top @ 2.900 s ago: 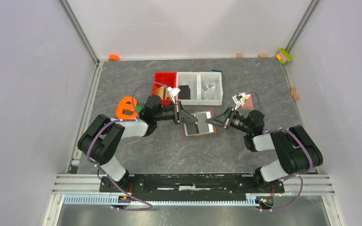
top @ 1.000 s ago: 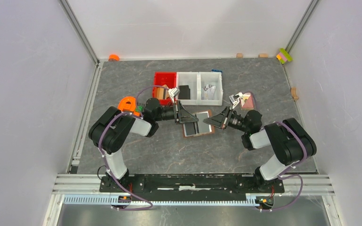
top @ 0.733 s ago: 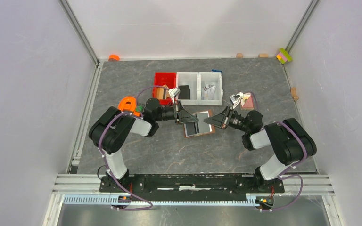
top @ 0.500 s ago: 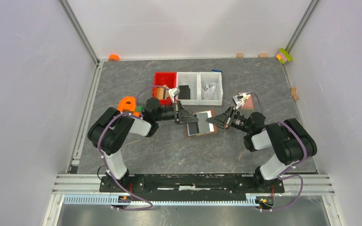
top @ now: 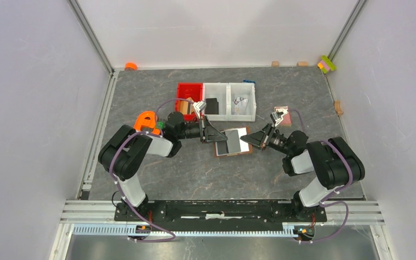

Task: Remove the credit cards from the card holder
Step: Remove the credit card from the card holder, then place the credit card in the storage box.

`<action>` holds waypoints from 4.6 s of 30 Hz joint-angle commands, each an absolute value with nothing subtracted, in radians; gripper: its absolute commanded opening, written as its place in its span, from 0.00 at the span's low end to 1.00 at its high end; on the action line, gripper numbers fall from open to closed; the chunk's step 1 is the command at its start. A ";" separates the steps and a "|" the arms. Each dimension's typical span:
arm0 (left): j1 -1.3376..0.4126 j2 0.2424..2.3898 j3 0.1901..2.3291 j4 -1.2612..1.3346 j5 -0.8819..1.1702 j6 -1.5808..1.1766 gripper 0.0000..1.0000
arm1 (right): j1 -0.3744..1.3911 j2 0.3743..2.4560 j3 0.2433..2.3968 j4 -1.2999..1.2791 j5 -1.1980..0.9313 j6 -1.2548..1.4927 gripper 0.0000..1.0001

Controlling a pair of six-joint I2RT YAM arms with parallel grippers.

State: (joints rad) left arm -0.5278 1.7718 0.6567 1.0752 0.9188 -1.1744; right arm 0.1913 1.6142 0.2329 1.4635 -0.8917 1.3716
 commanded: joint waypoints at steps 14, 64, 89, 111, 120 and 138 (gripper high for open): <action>-0.513 1.737 0.645 1.049 0.933 -1.116 0.08 | 0.152 1.612 0.217 1.703 -0.881 1.425 0.00; -0.562 1.823 0.700 1.094 0.957 -1.156 0.02 | 0.261 1.556 0.301 1.304 -0.887 1.134 0.40; -0.519 1.767 0.658 1.066 0.933 -1.131 0.02 | 0.196 1.525 0.279 1.259 -0.876 1.123 0.00; -0.483 1.617 0.665 0.717 0.774 -0.928 0.02 | 0.110 1.389 0.226 1.050 -0.743 0.991 0.00; -0.485 1.587 0.961 0.135 0.492 -0.685 0.02 | 0.107 1.431 0.211 1.070 -0.723 0.988 0.00; -0.480 2.134 1.914 -0.547 0.146 -0.414 0.02 | 0.106 1.422 0.182 1.129 -0.707 1.023 0.00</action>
State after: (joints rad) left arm -0.4873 2.0655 1.7439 -0.3443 0.2447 -0.5282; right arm 0.1101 1.4372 0.1883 1.0466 -0.7197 1.0142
